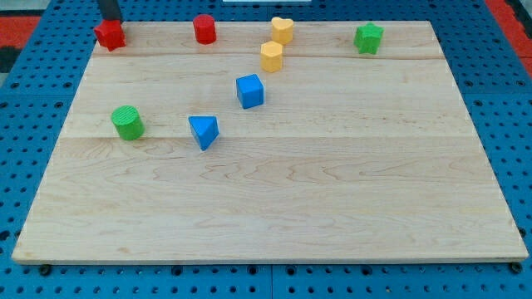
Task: Move the red star in between red circle and green circle
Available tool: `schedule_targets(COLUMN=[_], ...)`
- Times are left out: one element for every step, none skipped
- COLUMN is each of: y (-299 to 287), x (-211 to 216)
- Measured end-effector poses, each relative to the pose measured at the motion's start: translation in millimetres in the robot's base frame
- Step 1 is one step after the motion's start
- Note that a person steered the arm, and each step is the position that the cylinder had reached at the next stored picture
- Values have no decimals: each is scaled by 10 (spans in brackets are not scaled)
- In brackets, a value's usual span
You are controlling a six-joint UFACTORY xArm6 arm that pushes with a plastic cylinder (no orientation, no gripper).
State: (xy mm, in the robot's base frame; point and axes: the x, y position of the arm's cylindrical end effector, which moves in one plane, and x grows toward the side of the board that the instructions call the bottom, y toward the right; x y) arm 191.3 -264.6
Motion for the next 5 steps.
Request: schedule_targets(y=[52,30,-15,-199,-290], x=[141,360,413,295,406])
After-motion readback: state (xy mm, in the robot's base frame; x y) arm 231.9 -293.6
